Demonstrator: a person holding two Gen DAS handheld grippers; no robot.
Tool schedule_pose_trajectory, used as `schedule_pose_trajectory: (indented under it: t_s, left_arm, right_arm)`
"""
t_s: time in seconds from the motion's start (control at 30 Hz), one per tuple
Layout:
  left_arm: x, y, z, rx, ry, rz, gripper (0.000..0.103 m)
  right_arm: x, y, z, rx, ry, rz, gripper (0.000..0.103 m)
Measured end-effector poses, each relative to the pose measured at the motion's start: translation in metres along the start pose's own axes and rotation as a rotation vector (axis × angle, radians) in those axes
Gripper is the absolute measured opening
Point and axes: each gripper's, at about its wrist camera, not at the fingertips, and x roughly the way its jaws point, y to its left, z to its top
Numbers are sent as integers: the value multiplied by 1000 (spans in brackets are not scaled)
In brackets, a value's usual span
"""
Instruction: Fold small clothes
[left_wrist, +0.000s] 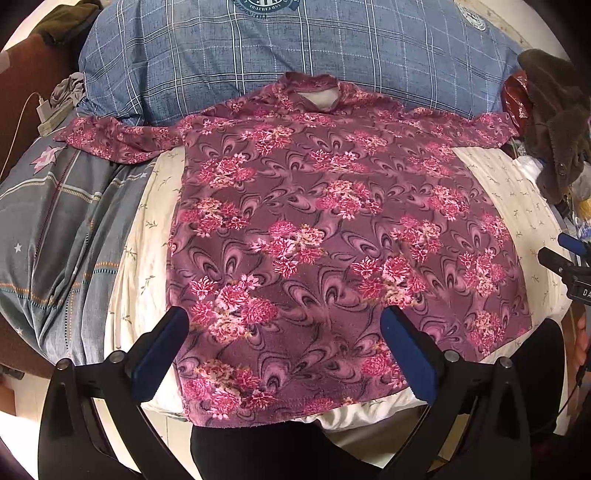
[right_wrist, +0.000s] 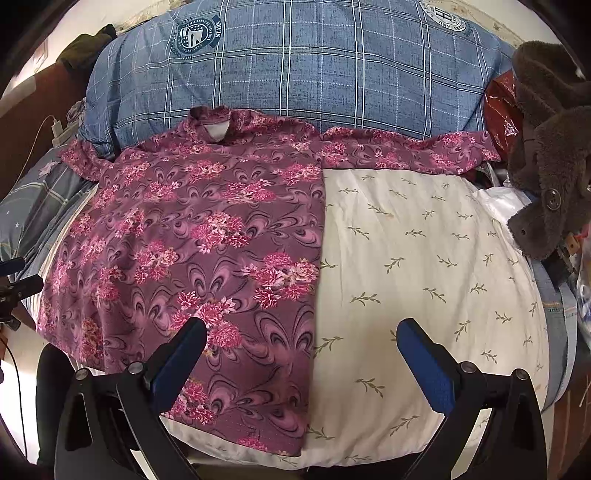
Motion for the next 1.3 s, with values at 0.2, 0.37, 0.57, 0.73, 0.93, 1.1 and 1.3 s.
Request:
schedule_pose_trajectory:
  t_s: [0.2, 0.37, 0.57, 0.73, 0.93, 1.1, 1.3]
  left_arm:
    - [1, 2, 4, -27, 26, -4, 103]
    - [3, 3, 5, -36, 29, 19, 103]
    - [6, 2, 5, -32, 33, 45, 103]
    - [8, 0, 8, -38, 39, 48, 103]
    - [11, -8, 15, -25, 50, 33, 103]
    - [13, -17, 21, -5, 45, 36, 103]
    - [13, -21, 24, 6, 41, 28, 103]
  right_arm:
    - [3, -2, 5, 9, -3, 18, 103]
    - [3, 4, 8, -17, -14, 33, 103]
    - [-1, 4, 9, -29, -35, 66, 103]
    - [-1, -1, 7, -43, -38, 52, 103]
    - [-1, -18, 3, 13, -48, 58, 103]
    - [4, -25, 2, 53, -35, 67, 103]
    - [3, -25, 3, 52, -43, 67, 103]
